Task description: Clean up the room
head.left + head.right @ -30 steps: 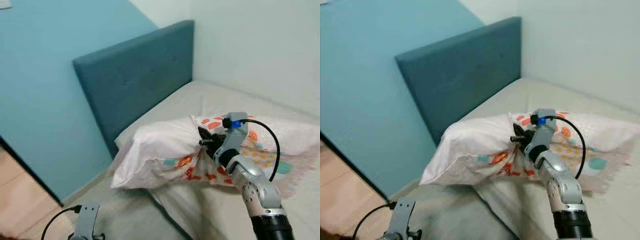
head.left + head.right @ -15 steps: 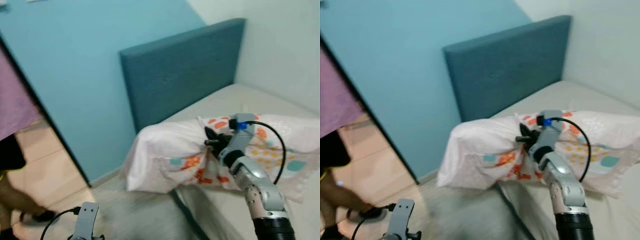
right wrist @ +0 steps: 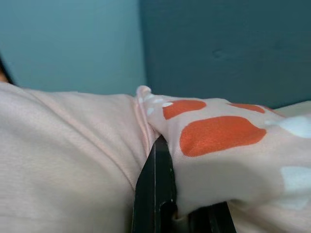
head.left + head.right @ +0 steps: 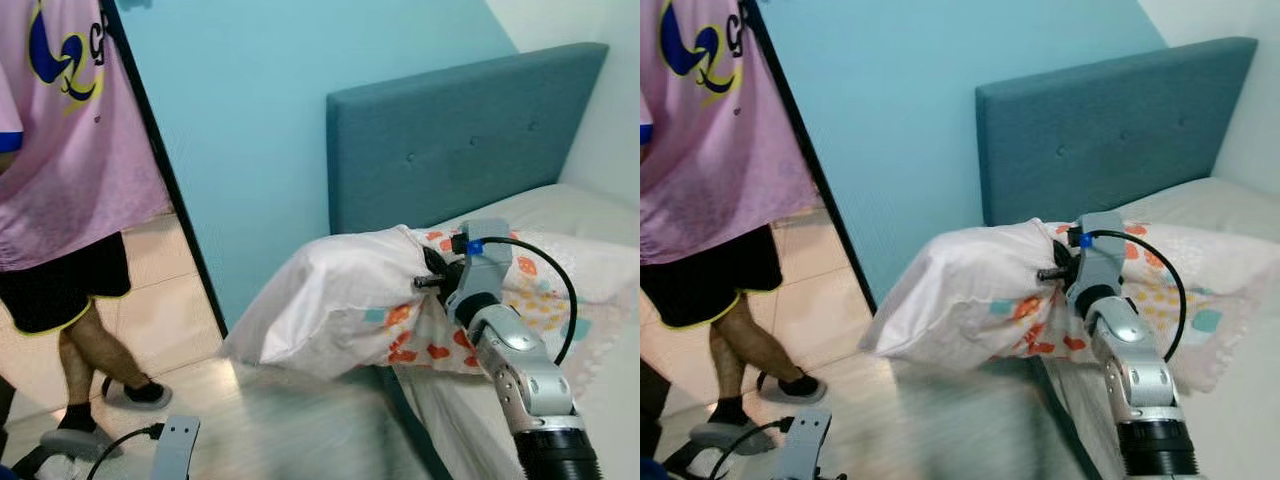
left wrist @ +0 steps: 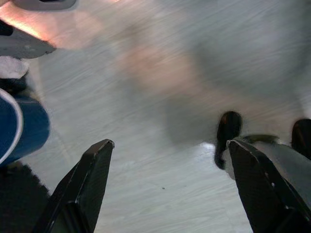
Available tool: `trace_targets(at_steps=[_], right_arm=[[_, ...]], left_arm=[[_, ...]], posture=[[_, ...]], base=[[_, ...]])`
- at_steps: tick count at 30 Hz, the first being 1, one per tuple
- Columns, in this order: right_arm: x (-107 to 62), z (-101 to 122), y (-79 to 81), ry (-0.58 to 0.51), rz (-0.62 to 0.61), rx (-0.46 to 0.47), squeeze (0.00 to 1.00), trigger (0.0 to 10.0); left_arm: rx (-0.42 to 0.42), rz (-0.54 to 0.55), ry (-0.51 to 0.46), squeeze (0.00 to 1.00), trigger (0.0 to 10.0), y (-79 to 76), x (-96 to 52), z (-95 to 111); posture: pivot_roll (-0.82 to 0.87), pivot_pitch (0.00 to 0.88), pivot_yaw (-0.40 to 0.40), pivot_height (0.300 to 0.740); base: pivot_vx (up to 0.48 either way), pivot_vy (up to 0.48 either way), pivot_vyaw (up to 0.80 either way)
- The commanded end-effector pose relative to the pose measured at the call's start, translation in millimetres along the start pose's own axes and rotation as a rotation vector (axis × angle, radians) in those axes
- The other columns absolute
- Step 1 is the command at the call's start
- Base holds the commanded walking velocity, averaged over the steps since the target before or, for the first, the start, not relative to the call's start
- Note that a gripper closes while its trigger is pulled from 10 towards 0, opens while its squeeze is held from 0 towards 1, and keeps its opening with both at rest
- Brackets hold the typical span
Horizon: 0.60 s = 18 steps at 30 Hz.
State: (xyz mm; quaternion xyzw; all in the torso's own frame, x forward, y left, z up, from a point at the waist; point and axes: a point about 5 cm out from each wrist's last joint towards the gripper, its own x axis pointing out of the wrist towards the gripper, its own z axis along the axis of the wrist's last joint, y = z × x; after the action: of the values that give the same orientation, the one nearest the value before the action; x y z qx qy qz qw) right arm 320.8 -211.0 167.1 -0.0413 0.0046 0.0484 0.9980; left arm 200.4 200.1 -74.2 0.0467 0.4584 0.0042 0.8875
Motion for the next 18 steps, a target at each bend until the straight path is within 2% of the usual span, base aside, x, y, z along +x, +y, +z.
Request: trace_targets(at_steps=[1, 5, 10, 18], right_arm=[[2.4, 25, 6.2, -0.132, 0.009, -0.030, 0.00, 10.0], [2.0, 24, 4.0, -0.128, -0.020, -0.043, 0.00, 10.0], [3.7, 23, -2.7, -0.115, -0.083, -0.043, 0.00, 10.0], [2.2, 25, -4.7, -0.122, -0.101, -0.052, 0.00, 10.0]], left_arm=[[0.013, 0.006, 0.011, 0.00, 10.0, 4.8, -0.7, -2], [0.017, 0.003, 0.012, 0.00, 10.0, 4.4, -0.7, -3], [0.022, -0.004, 0.015, 0.00, 10.0, 2.3, -0.8, -4], [0.027, -0.012, 0.020, 0.00, 10.0, 0.0, -1.0, -7]], posture=[[-0.08, 0.000, 0.060, 0.740], [-0.08, 0.000, 0.060, 0.740], [-0.08, 0.000, 0.058, 0.740], [-0.08, 0.000, 0.050, 0.740]], base=[[0.480, 0.000, 0.77], [0.480, 0.000, 0.77], [0.480, 0.000, 0.00], [0.480, 0.000, 0.00]])
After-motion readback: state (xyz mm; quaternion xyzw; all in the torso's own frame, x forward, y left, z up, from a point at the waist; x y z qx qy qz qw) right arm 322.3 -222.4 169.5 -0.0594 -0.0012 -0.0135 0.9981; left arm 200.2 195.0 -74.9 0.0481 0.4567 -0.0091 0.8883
